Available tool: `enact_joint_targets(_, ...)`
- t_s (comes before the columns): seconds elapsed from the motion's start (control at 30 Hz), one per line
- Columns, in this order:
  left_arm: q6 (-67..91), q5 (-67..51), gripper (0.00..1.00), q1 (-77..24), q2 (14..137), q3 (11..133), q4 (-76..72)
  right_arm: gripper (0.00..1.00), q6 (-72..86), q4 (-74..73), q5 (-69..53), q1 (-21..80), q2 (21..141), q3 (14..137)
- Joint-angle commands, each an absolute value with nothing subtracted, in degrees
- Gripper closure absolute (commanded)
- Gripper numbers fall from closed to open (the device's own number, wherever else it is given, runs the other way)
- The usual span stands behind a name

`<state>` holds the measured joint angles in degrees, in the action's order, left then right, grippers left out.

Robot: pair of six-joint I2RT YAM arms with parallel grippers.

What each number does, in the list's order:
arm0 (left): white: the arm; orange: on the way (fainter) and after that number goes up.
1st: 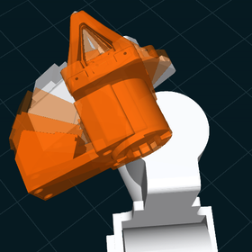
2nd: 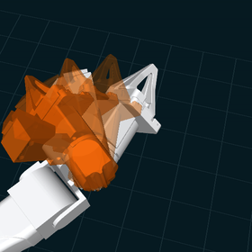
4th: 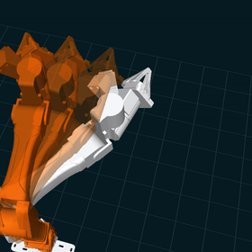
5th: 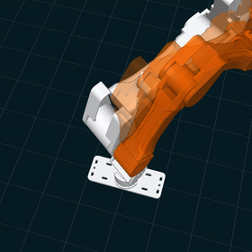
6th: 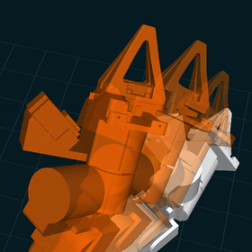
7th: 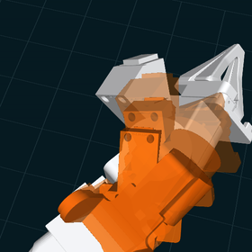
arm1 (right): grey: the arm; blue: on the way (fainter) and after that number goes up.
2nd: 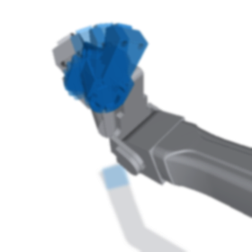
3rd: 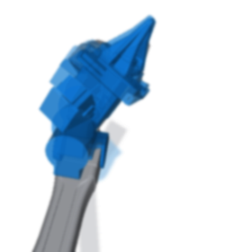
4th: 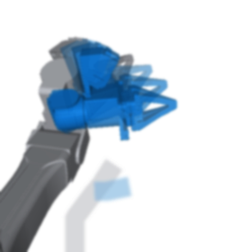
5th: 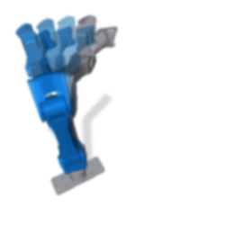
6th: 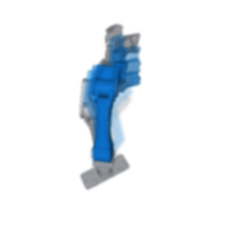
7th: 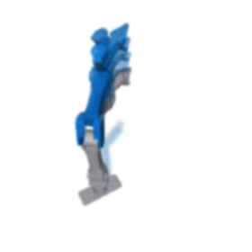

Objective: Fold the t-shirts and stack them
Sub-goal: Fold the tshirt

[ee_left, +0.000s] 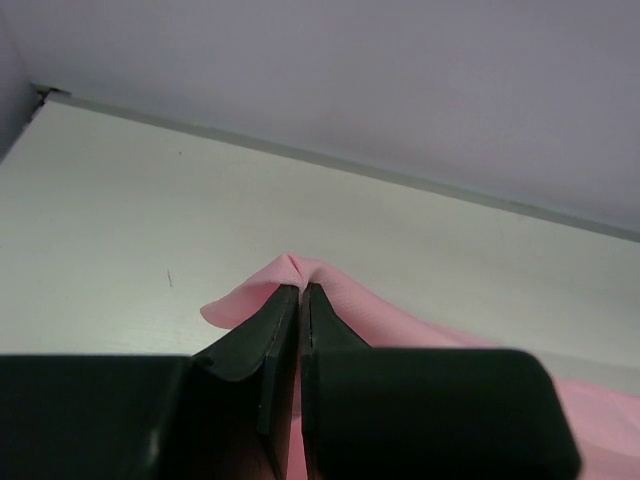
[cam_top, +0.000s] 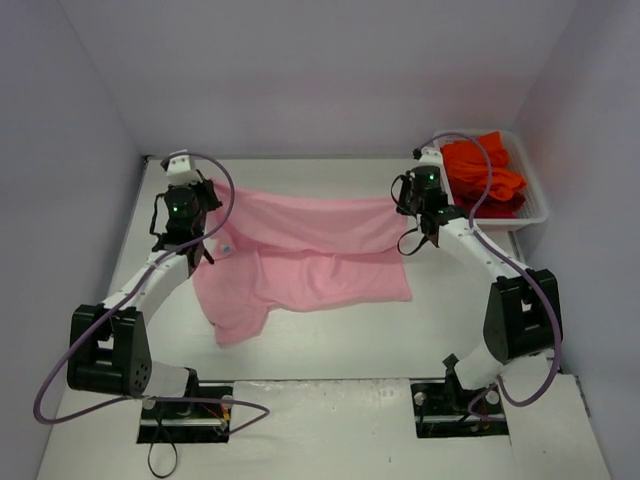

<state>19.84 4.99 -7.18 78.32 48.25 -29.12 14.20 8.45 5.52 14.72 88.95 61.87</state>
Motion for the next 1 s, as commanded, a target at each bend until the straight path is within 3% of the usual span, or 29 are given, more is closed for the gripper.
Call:
enact_joint_targets(0.0, 17.8, 6.0, 1.0, -6.0, 77.9, 53.7, -33.9, 1.0, 12.1, 12.8, 5.9, 14.9, 89.4, 67.1)
enact_joint_targets(0.47, 17.1, 4.0, 1.0, -2.1, 78.5, 55.6, -33.9, 1.0, 10.3, 13.3, 6.0, 13.4, 90.7, 70.6)
enact_joint_targets(0.97, 19.0, 4.1, 1.0, -2.1, 74.3, 50.4, -35.8, 1.0, 10.8, 18.6, 3.1, 13.4, 88.6, 65.9)
